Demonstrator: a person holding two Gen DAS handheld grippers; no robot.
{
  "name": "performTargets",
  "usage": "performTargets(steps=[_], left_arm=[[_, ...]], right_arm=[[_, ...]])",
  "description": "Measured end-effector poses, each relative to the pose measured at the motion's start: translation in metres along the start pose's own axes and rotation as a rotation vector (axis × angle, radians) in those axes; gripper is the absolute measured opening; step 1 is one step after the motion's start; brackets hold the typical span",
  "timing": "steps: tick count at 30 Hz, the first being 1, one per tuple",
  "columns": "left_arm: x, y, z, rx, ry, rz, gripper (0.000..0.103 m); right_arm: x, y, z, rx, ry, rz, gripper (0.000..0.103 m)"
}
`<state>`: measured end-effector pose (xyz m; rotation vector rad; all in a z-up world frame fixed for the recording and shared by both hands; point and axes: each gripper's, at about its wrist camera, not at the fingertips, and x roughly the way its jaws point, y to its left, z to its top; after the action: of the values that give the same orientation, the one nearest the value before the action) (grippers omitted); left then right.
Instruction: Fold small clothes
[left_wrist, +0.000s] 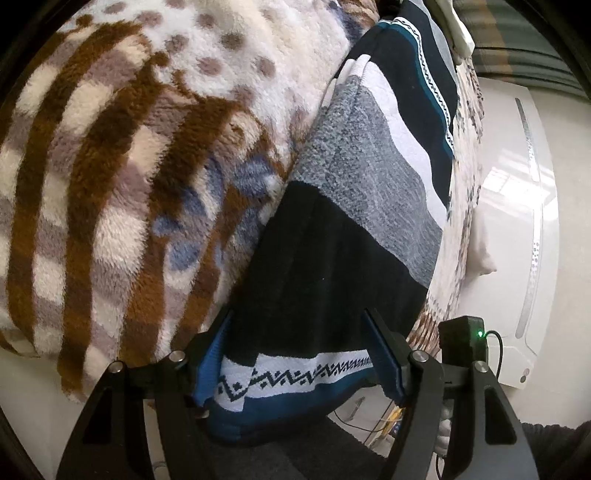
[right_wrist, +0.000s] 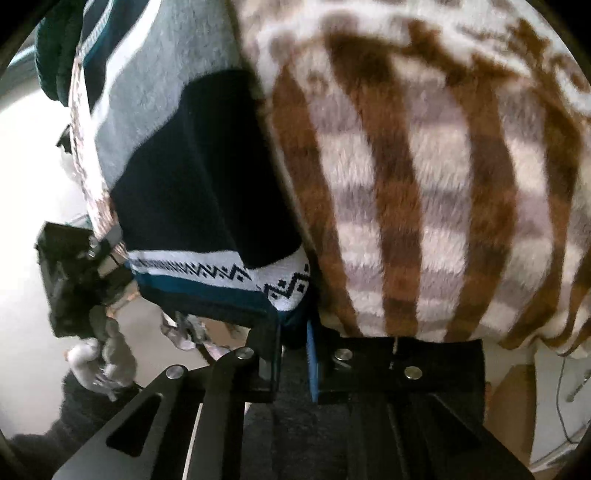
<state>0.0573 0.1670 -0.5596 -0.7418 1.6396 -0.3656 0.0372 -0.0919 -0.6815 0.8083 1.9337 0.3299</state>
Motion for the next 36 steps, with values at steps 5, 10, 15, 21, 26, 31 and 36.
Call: performTargets(steps=[5, 10, 15, 21, 26, 31, 36], left_arm=[[0.004, 0.001, 0.001, 0.002, 0.001, -0.013, 0.067], [0.011, 0.005, 0.001, 0.004, -0.005, -0.064, 0.067], [0.010, -0.002, -0.006, 0.074, -0.012, -0.024, 0.026], [-0.003, -0.010, -0.014, 0.043, -0.023, -0.025, 0.013], [-0.020, -0.027, -0.014, 0.012, -0.016, -0.077, 0.013], [-0.054, -0.065, 0.007, -0.037, -0.070, -0.229, 0.013], [-0.078, -0.122, 0.074, 0.054, -0.201, -0.296, 0.013]], right_arm=[[-0.021, 0.004, 0.012, -0.049, -0.009, 0.021, 0.040], [-0.032, 0.005, 0.026, -0.072, -0.066, 0.071, 0.057], [-0.011, 0.014, 0.044, -0.131, -0.060, 0.122, 0.058], [-0.010, 0.031, 0.031, -0.123, -0.087, 0.169, 0.015], [-0.037, 0.045, 0.018, -0.142, -0.122, 0.210, 0.014], [-0.086, 0.076, 0.014, -0.214, -0.197, 0.266, 0.013], [-0.152, 0.122, 0.052, -0.268, -0.334, 0.291, 0.013]])
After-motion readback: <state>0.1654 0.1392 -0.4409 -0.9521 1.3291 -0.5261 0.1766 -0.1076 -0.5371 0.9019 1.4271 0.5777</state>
